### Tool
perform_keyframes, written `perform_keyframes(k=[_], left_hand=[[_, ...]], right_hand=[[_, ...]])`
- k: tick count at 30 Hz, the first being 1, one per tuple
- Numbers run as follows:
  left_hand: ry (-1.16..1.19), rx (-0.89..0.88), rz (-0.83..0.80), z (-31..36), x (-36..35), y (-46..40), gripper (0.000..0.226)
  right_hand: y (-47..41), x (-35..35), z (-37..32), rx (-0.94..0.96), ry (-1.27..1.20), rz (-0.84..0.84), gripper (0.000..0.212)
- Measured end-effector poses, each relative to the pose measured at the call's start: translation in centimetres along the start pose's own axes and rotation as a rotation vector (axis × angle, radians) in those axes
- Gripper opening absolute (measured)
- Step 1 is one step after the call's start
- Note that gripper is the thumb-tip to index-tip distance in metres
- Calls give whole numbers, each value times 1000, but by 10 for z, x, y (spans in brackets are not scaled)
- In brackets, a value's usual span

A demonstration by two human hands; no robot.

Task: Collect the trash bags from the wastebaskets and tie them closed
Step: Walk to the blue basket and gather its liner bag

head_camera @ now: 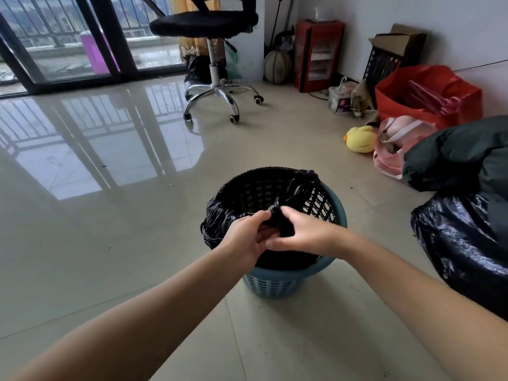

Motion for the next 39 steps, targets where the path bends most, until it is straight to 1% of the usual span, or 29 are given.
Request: perform_keyframes(k=[1, 3, 4, 5, 6, 8, 10, 12, 13, 14, 15, 17, 18, 19, 20, 22, 23, 24, 25, 26, 27, 28, 29, 30, 31, 32, 35, 37, 39], left_hand=[[-7, 25, -28, 1, 1, -1, 11], [19, 61, -32, 2, 6, -3, 12], [70, 68, -5, 2, 9, -5, 12], [133, 64, 32, 3, 12, -7, 12], [190, 54, 75, 5, 16, -10, 12], [290, 25, 128, 15, 26, -17, 12], [389, -10, 148, 29, 39, -27, 17], [406, -70, 201, 44, 53, -32, 17], [380, -113, 241, 49, 57, -33, 18], [330, -170, 270, 52, 58, -31, 21], [256, -232, 261, 52, 54, -28, 27], [-8, -372, 188, 44, 36, -17, 35], [-188, -434, 145, 37, 26, -10, 34], [-364, -476, 92, 30, 16, -4, 33], [-523, -491, 32, 24, 7, 3, 32], [-721, -449, -83, 15, -3, 11, 27], [-761, -417, -121, 14, -5, 12, 24], [-774, -379, -153, 15, -5, 13, 22], [-766, -332, -186, 17, -3, 14, 23], [-760, -280, -218, 18, -2, 15, 26], [-785, -244, -241, 20, 0, 14, 28], [-853, -229, -259, 21, 1, 13, 30], [-918, -227, -275, 22, 2, 12, 31], [-958, -230, -280, 23, 3, 11, 32], [-967, -233, -268, 25, 3, 9, 32], [-932, -223, -221, 29, 6, 5, 34], [-649, -107, 21, 35, 24, -12, 42], [-467, -30, 138, 33, 36, -21, 38], [-351, -25, 185, 31, 42, -27, 31]], right_hand=[[-2, -5, 3, -2, 119, 56, 64], [-6, -12, 6, 25, 155, 207, 42], [-7, -12, 7, 26, 136, 280, 37], [-7, -9, 8, 11, 113, 329, 39], [-7, -6, 8, -14, 88, 340, 43], [-5, 0, 5, -36, 27, 265, 46], [-1, 5, 2, -25, -43, 111, 40], [2, 13, 7, -49, -95, -20, 36], [2, 18, 12, -71, -128, -32, 35], [0, 23, 17, -99, -181, 6, 35], [-2, 28, 22, -132, -260, 89, 35], [-6, 35, 29, -171, -502, 274, 32], [-6, 36, 27, -144, -623, 311, 32], [-4, 36, 23, -106, -692, 308, 34], [-3, 35, 19, -58, -714, 241, 35], [1, 29, 9, 28, -622, -6, 27], [5, 25, 5, 34, -523, -101, 25], [6, 20, 5, 27, -406, -140, 30], [5, 18, 6, 20, -288, -115, 40], [3, 15, 7, 21, -204, -32, 48], [1, 14, 7, 38, -171, 62, 45], [-1, 12, 8, 65, -185, 134, 34], [-3, 12, 9, 80, -198, 178, 24], [-5, 11, 10, 86, -203, 211, 22], [-6, 10, 10, 82, -195, 240, 24], [-7, 10, 9, 79, -194, 258, 27], [-2, 12, 2, 90, -242, 237, 31], [3, 12, -3, 96, -242, 132, 35], [9, 9, -7, 91, -169, -16, 40]])
Point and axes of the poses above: each hand's wrist, its own y-axis away from the middle knuckle, its own x-axis out of the back of the hand, z = x × y, the point moved 1 cm from there along -y, towards the middle knuckle, and after that the axes turned 4 degrees about -z, right-handed, at the moved point
